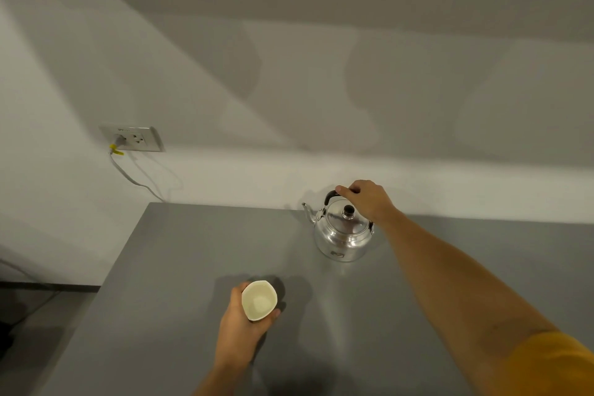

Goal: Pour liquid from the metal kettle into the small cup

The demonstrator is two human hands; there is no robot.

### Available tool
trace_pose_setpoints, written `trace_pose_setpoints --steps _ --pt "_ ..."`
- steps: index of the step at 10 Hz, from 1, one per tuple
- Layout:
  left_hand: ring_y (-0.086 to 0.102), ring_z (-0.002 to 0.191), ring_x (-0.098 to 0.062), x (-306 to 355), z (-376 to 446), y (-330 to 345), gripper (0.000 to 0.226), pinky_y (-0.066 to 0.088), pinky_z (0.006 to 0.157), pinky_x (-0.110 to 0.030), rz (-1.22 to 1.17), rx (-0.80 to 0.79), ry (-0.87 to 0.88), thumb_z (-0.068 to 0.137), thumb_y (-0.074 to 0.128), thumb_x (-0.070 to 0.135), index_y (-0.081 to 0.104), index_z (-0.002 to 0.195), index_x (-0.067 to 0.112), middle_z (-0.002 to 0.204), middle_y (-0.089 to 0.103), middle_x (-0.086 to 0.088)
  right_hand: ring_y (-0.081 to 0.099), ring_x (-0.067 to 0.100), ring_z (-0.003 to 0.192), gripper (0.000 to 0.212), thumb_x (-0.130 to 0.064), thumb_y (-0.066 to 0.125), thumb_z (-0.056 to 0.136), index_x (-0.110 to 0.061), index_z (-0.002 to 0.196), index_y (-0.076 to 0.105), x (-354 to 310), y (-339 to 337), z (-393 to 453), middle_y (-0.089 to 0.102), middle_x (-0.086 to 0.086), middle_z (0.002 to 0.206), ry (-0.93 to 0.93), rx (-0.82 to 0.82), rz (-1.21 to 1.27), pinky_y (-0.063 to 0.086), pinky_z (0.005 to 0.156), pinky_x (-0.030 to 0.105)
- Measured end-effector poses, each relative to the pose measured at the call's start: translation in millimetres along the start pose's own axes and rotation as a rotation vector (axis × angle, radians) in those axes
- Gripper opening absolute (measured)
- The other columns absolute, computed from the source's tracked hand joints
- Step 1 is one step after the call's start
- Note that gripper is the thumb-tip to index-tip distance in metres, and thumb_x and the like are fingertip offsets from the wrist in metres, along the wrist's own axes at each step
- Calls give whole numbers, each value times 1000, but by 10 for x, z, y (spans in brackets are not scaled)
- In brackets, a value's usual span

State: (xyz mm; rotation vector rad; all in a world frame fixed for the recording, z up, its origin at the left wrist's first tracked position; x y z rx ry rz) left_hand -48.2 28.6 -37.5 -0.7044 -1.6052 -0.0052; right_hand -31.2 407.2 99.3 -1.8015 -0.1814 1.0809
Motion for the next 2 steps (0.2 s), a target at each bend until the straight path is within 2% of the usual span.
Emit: trace_pose_setpoints --steps 1,2 --pt "62 97 13 52 -25 -20 73 47 73 -15 -3 -20 14 61 97 34 49 111 58 108 65 35 61 24 98 44 -61 56 92 -20 98 68 -70 -69 -40 67 0 99 -57 31 -47 50 86 41" --pt "61 105 12 124 -26 -100 81 47 81 -17 -9 -17 51 57 96 43 49 122 55 114 63 34 53 28 112 42 -57 57 93 -20 106 72 -205 -190 -158 64 7 112 -113 102 -42 46 97 44"
Point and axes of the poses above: each hand's wrist, its own z-axis towards the middle knuckle, its own y-axis out of the palm, x = y × z, the point moved 7 cm from there along z, towards the middle knuckle
